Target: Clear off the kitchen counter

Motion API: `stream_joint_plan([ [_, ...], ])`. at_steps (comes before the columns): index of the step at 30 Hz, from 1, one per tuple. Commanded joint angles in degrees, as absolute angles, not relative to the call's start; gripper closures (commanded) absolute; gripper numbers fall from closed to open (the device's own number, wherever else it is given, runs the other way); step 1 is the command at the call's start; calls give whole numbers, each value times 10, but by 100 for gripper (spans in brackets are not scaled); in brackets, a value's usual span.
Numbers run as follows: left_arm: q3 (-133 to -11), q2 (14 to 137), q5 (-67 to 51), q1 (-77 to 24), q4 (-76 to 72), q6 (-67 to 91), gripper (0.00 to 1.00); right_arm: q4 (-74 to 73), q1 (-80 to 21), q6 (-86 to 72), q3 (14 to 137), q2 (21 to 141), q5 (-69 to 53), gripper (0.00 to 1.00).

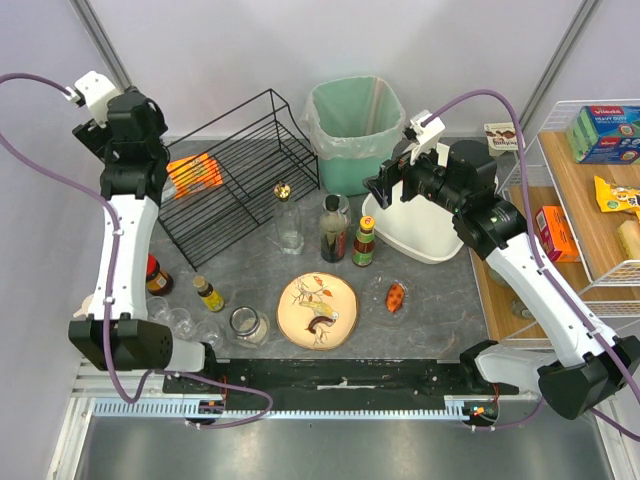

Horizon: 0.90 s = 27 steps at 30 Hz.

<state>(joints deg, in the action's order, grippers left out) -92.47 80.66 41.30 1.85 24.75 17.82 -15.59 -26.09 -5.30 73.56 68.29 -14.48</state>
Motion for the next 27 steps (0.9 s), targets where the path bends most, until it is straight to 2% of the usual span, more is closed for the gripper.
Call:
stream_joint_plan([
  [1,-962,743,392,17,247,147,7,-159,-262,-42,758,671,-144,2],
  [6,-969,703,355,18,276,137,6,-163,-263,-44,762,670,-149,2],
  [10,-972,671,252,18,303,127,6,-165,-262,-52,763,669,-155,2],
  [13,-961,650,73,17,309,105,6,-166,-262,-60,761,668,-164,2],
  [19,-862,627,-376,16,286,54,7,-166,-263,-76,757,672,-183,2],
  [21,-817,620,-465,9,263,70,7,-166,-263,-82,757,673,-187,2],
  [23,-775,615,-475,-32,251,71,7,-165,-262,-86,758,674,-192,2],
  [27,-700,606,-377,-125,217,47,7,-165,-263,-96,757,674,-200,2],
])
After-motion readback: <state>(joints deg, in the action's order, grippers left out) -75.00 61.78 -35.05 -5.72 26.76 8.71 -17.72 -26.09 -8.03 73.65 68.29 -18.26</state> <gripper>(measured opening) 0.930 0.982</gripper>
